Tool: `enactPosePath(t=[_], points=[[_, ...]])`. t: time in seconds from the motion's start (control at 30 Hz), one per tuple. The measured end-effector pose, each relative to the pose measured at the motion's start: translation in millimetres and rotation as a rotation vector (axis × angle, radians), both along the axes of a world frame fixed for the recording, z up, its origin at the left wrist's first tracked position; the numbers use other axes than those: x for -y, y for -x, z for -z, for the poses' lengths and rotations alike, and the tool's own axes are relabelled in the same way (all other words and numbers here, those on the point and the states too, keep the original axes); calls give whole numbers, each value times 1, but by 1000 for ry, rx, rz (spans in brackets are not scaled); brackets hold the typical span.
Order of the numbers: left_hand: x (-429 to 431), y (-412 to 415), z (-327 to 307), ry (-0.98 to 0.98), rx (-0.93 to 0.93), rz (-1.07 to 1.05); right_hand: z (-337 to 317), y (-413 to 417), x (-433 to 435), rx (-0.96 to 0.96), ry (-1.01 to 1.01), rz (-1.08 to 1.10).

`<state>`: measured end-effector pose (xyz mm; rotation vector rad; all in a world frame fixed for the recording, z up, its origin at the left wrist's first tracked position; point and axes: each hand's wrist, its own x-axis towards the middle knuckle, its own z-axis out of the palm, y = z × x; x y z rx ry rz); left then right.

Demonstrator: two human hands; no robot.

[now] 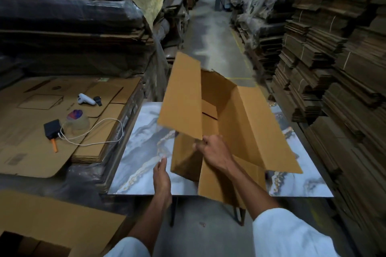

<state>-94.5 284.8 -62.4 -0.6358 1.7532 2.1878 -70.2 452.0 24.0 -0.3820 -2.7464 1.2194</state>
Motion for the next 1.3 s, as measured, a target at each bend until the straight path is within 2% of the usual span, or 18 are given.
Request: enactPosePath(t=[0.07,0.13,0.23,0.3,0.37,0.5,0.63,0.73,0.87,0.97,1.03,1.13,1.2,1.27,1.3], points=[[-8,8,-19,-74,-17,1,-14,-1,-13,-135,218,66],[-16,15,-40,-85,-113,-32,-21,-4,-26,-283,416,154],[-26,15,-77,151,-321,-25,-19,-12,-38,-394,771,233],[-32,15,-98,379,-485,28,-9,-15,-42,-399,978,295],[-38,15,-110,500,-624,120,2,-21,-47,-397,1127,382],[-55,22,-109,690,-732,337,37,-35,-52,-435,1361,472],[-94,8,-113,946,-903,615,77,-50,-51,-276,1591,631],[-115,-3,-99,1159,-1027,871,95,-60,-59,-115,1542,792],[-126,-14,-67,1292,-1155,1024,106,-74,-75,90,1433,867],[-128,-12,-43,1332,-1180,1178,110,-82,-87,222,1262,866],[-126,-5,-32,1341,-1183,1221,106,-84,-97,241,1047,883],[-113,14,-23,1349,-1145,1025,93,-78,-111,173,685,979],[-98,27,-21,1289,-958,876,79,-72,-113,21,429,971],[-82,42,-14,1230,-762,863,68,-66,-110,-164,269,810],[-75,46,-11,1241,-723,914,65,-63,-107,-195,223,696]])
